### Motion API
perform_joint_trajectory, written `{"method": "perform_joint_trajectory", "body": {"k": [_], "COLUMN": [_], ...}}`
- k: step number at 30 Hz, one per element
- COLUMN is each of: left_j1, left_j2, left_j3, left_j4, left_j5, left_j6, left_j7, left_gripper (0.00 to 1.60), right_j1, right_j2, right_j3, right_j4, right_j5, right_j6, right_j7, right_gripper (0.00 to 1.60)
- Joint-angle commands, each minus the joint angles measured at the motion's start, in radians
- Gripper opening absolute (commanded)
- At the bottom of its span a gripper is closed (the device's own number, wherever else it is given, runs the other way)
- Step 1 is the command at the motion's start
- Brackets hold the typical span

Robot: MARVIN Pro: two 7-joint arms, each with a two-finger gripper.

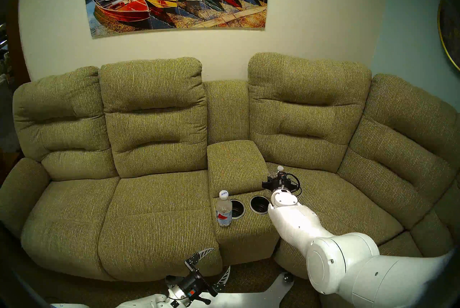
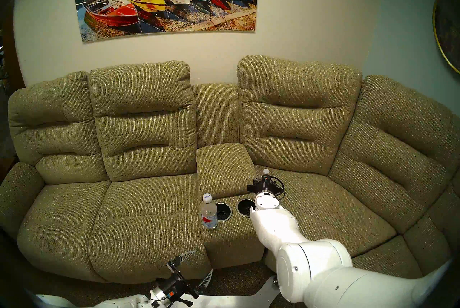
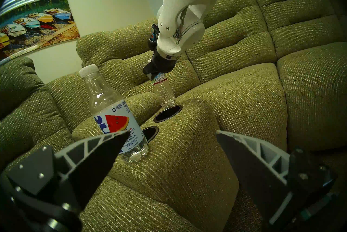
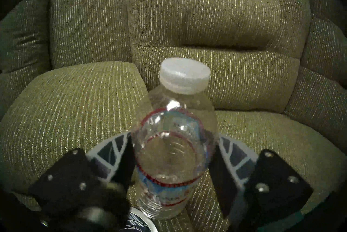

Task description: Put bottles into cup holders

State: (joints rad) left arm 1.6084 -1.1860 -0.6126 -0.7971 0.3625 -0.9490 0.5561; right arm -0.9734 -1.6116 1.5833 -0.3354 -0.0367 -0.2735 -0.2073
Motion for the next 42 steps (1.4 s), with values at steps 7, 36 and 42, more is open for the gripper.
{"method": "perform_joint_trajectory", "body": {"k": [7, 36, 42], "left_j1": [-0.002, -0.001, 0.000], "left_j2": [-0.001, -0.001, 0.000], "left_j3": [0.000, 0.000, 0.000], "left_j4": [-0.007, -0.009, -0.011], "left_j5": [0.001, 0.001, 0.001], "left_j6": [-0.003, -0.003, -0.002], "left_j7": [0.001, 0.001, 0.001], "left_gripper": [1.60, 1.60, 1.60], "right_j1": [-0.071, -0.340, -0.380], "right_j2": [-0.036, -0.055, -0.046], "right_j3": [0.036, 0.046, -0.035], "right_j4": [0.030, -0.333, -0.415], "right_j5": [0.014, 0.165, 0.235], "right_j6": [-0.192, -0.337, -0.225], "right_j7": [-0.152, 0.081, 0.069], "right_gripper": [0.73, 0.70, 0.68]}}
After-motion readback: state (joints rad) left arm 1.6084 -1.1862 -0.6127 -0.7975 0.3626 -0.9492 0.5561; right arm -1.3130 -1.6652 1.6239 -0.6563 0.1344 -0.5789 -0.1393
